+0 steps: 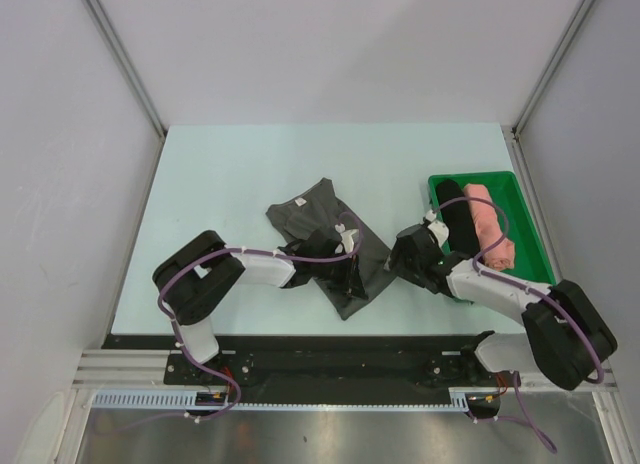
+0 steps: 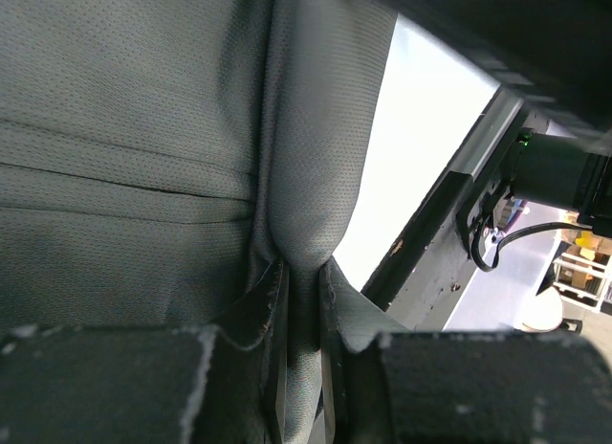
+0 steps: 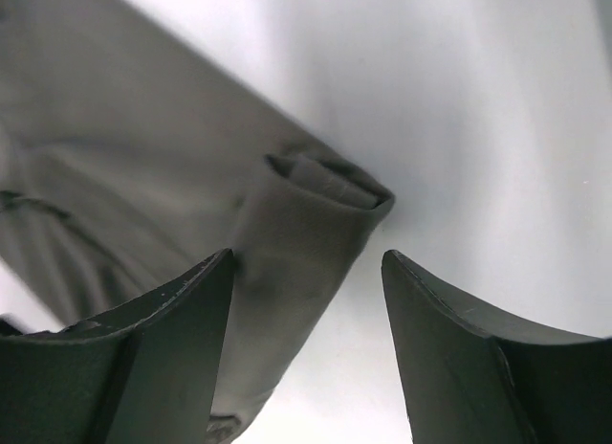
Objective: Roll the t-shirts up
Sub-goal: Roll the T-shirt to the center of the board.
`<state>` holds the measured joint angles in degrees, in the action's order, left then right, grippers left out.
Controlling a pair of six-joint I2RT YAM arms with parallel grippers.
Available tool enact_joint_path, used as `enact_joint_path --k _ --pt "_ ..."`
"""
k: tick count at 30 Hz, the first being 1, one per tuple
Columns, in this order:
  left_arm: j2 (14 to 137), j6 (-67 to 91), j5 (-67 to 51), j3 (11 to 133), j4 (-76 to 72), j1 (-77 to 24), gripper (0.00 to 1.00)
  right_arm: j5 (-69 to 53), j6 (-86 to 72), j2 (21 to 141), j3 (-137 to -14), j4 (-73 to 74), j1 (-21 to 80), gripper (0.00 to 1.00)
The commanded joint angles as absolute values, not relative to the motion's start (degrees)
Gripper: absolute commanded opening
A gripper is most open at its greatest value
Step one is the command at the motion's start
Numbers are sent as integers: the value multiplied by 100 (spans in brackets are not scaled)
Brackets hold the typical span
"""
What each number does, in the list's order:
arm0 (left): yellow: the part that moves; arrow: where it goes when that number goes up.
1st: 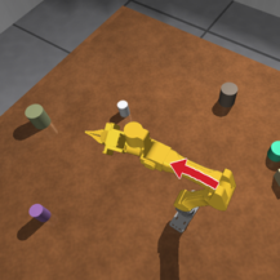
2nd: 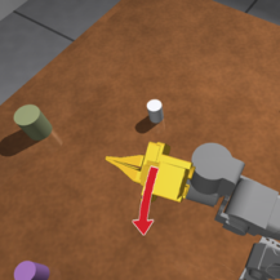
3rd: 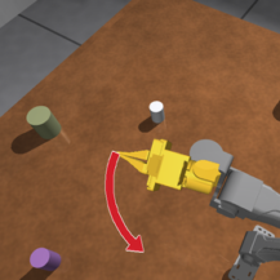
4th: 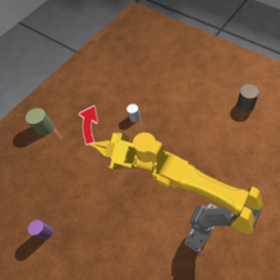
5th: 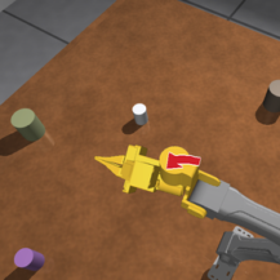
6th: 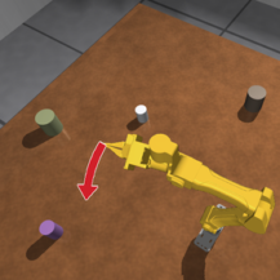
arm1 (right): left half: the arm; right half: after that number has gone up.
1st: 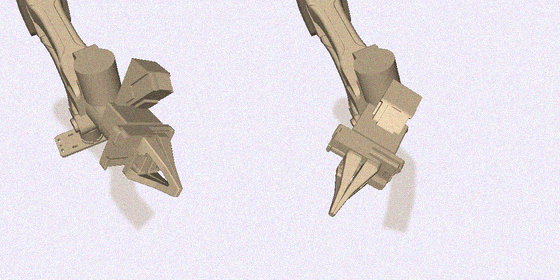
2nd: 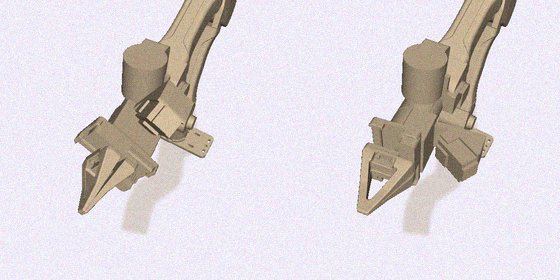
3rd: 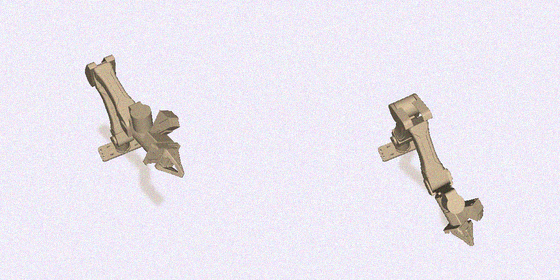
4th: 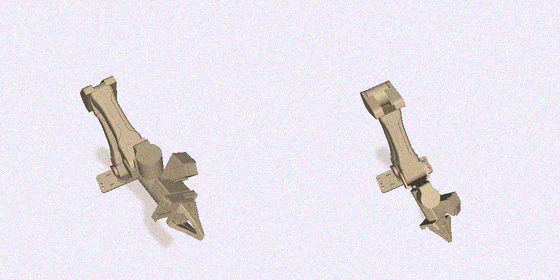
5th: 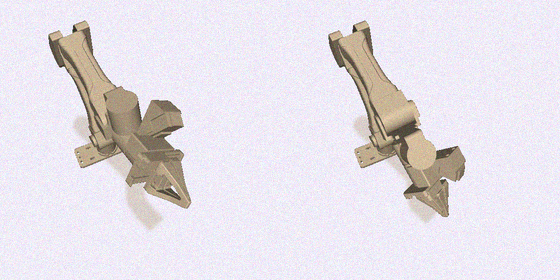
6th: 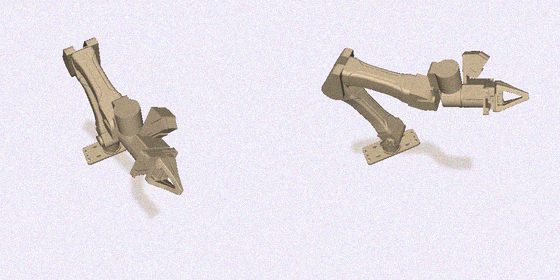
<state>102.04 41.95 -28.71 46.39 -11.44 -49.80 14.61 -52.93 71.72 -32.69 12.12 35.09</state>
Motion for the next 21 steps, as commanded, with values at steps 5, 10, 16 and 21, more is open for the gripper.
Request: enact_joint_path --k 5,10,16,21 --pt "10187 4052 -2953 4808 -1064 -4957 15 1731 -5607 7822 -3674 1520 3261 63" --pt "10195 4017 -2936 4816 -1037 -4957 15 1810 -5757 7735 -3674 1907 3164 40" --pt "10213 4008 -2944 4834 -1046 -4957 15 1802 -5862 7769 -3700 2074 3146 10" --pt "10081 3824 -2821 4799 -976 -4957 27 1915 -5871 8252 -4095 2539 3111 0"
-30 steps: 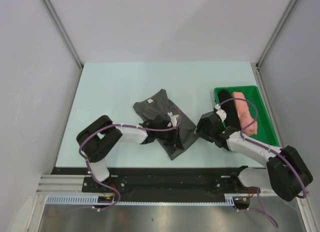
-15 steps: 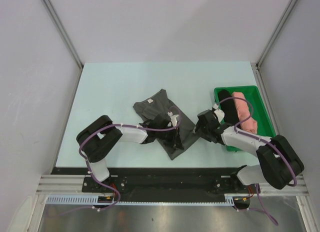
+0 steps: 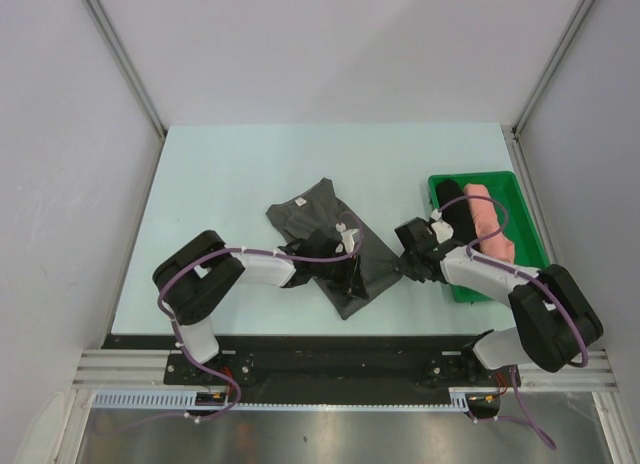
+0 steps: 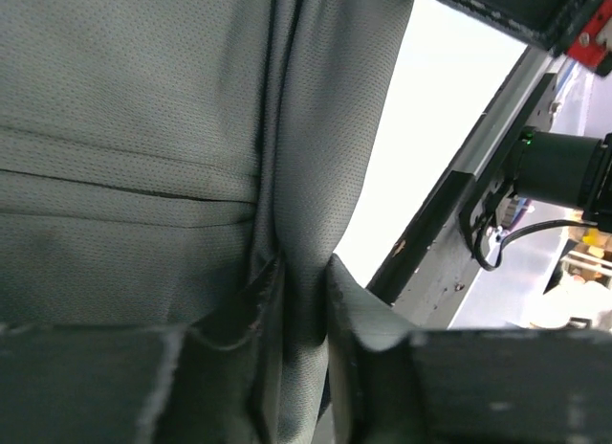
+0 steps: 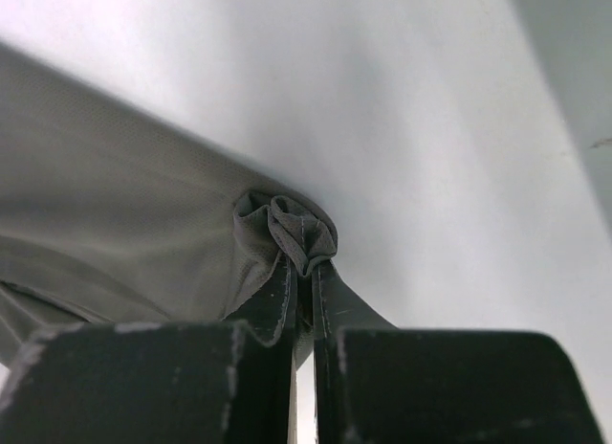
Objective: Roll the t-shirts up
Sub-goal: Roll the T-shirt to the center of the board.
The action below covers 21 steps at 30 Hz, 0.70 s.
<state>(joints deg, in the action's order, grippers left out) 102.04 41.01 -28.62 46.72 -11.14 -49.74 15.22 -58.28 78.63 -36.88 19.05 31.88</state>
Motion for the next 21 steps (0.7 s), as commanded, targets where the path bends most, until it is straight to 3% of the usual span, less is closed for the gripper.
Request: enact_joint_path --k 1,7,16,21 --pt "10055 3797 -2804 4790 -949 -4966 29 1942 -5871 8453 -4278 2653 3129 0" --pt "9555 3411 -2356 4711 -756 -5027 52 2206 -5854 9000 -4807 3260 3252 0" --pt "8535 2375 270 5009 202 -5808 61 2285 -5818 9307 -5036 3471 3331 0" --pt "8701 1785 1545 5369 553 -6573 66 2303 -5810 9465 -5150 3586 3331 0"
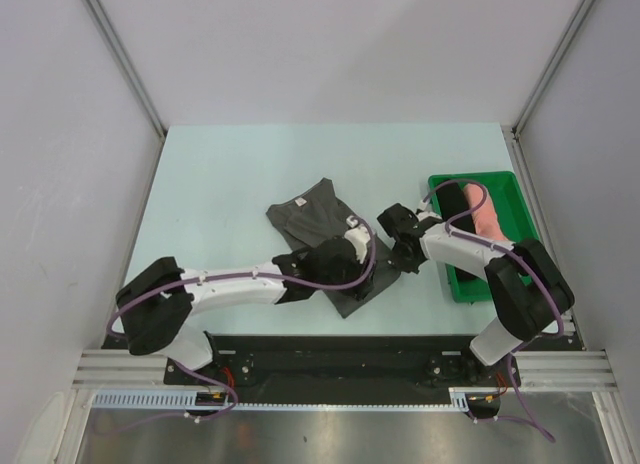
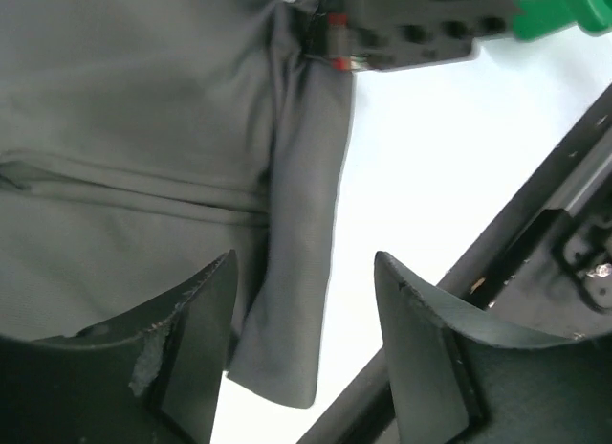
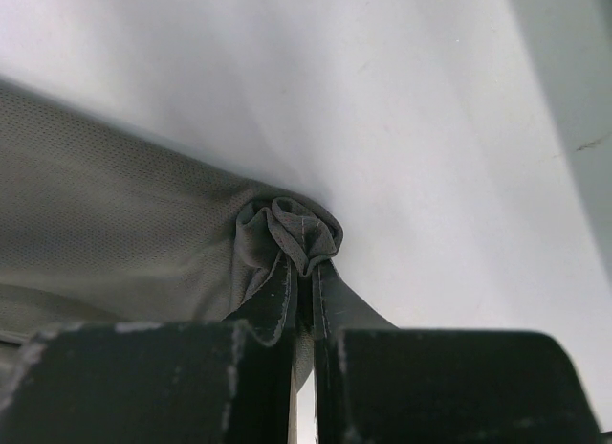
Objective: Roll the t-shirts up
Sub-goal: Roll the T-shirt to the center of the board.
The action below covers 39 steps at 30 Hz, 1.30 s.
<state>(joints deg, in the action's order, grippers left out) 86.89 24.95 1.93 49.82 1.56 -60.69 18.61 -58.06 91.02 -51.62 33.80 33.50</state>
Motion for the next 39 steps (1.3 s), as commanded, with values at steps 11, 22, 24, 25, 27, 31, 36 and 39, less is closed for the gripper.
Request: enact_joint_path --k 11,22,24,25,27,31,36,39 --pt "10115 1265 3655 6319 1019 -7813 75 2259 -5783 9598 -5159 3604 3331 0" --pt "10591 1336 3938 6373 1029 -7840 71 2197 -5792 9589 -5159 3577 3313 0" --pt "10608 1362 3780 6285 958 -7831 66 2171 -5766 9598 -5159 3577 3313 0" --pt "10626 1388 3736 6258 906 -7831 64 2162 -5757 9589 -5159 3577 3305 0" --pt "10608 1458 3491 6136 818 -7770 51 2145 -5731 9528 -5159 3568 3313 0" --pt "10416 1608 2840 5845 484 -7550 19 2136 -5634 9369 -5159 3551 3322 0" --pt "10073 1757 1762 5423 36 -7199 2 2153 -5476 8861 -5080 3402 3331 46" --pt "9844 2029 978 5055 -490 -6856 0 2180 -5370 8379 -4966 3244 3287 70"
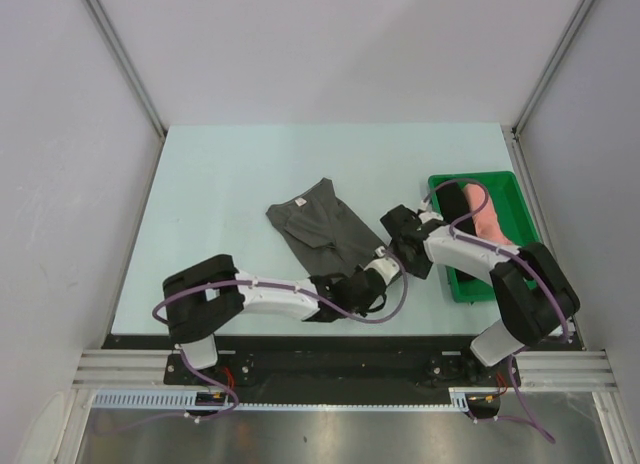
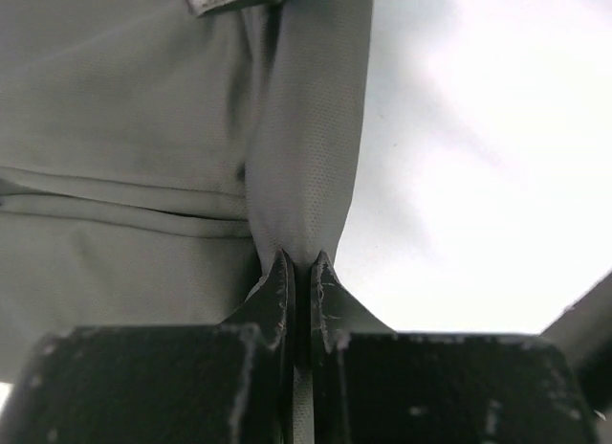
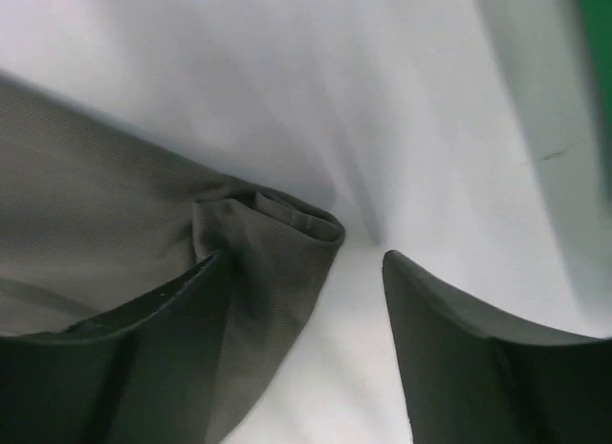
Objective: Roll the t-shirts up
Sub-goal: Roll the T-shirt to the center of the board.
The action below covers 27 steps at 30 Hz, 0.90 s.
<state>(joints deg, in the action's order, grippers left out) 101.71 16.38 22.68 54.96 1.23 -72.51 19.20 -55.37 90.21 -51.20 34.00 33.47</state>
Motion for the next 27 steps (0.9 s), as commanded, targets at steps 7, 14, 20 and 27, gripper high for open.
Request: enact_joint_path --k 7,14,20,27 --pt "9738 2776 -1017 4632 -1265 -6416 0 2197 -5194 7061 -4563 3121 2997 81" --pt "9923 4101 -2257 3965 -2660 -5951 0 2154 -5431 5724 -3720 3076 3067 74" --pt "10186 5071 -2882 3534 -3559 -5467 1 2233 -5730 5353 -3191 3006 3462 61" --pt "10608 5554 -3286 3437 -3858 -5186 2 2223 -5994 5616 -3041 2568 3849 57"
